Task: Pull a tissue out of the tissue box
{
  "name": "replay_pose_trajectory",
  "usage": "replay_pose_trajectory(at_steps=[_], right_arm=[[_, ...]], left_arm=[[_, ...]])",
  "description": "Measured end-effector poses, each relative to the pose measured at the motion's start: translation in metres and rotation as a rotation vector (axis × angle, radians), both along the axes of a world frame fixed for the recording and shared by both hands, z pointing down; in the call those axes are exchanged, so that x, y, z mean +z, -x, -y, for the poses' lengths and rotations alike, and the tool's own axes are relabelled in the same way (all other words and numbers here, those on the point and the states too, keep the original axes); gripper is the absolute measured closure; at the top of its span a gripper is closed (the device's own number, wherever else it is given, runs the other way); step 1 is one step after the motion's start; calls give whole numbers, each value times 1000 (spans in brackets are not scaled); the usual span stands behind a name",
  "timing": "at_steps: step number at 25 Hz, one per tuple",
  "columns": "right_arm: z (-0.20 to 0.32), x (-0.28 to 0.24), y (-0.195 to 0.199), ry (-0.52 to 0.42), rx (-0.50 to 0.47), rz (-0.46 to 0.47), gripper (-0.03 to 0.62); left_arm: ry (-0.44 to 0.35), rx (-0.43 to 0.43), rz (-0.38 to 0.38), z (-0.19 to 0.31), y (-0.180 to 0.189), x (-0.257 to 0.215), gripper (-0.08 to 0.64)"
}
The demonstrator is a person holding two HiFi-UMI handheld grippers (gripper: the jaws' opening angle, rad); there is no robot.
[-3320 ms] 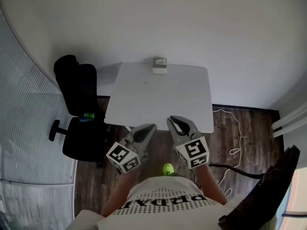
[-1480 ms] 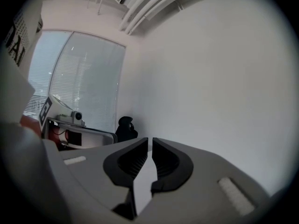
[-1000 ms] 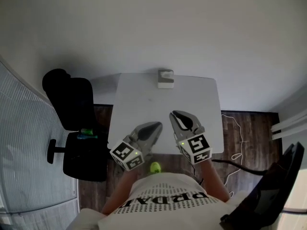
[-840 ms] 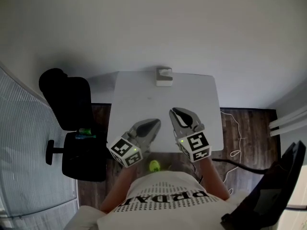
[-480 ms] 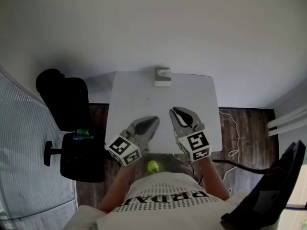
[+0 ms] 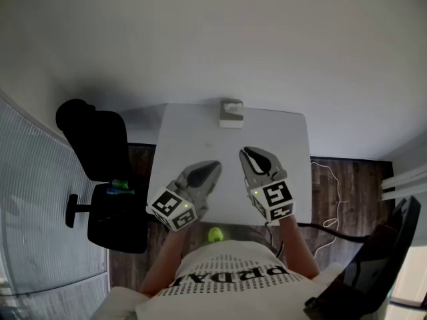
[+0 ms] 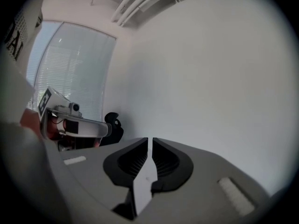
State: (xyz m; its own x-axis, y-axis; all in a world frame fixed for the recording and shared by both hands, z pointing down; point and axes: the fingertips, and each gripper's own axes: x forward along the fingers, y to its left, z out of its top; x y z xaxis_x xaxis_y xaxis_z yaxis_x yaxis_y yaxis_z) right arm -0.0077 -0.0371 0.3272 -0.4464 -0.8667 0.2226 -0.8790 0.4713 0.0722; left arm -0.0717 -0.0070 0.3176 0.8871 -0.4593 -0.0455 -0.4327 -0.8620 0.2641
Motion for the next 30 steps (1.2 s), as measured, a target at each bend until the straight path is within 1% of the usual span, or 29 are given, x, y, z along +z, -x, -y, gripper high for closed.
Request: replay_pose_trajectory(at_steps=[5,8,14,19,23,27,30], right_arm=[[30,3,-17,5,-32,20,555],[47,7,-30,16,-43,27,555],[81,17,-54,24,-83,51,534],[105,29,-74,46,-115,68,531],[118,42,-81,69,-138,58,528],[129,54,-80,90,-148,51,526],[136,66,-79,107,-143,37,525]], left_arm=[[-15,-24,41,33,-29,0,569],[-20,-38,53,53,-48,3,569],[-50,-60,106,92,-87,17,569],[-31,-83,125,120,-113,29,569],[-9,-101,121,133,-121,39,569],[10,-109,124,141,-119,50,569],[38,-118,114,148,-114,60,569]])
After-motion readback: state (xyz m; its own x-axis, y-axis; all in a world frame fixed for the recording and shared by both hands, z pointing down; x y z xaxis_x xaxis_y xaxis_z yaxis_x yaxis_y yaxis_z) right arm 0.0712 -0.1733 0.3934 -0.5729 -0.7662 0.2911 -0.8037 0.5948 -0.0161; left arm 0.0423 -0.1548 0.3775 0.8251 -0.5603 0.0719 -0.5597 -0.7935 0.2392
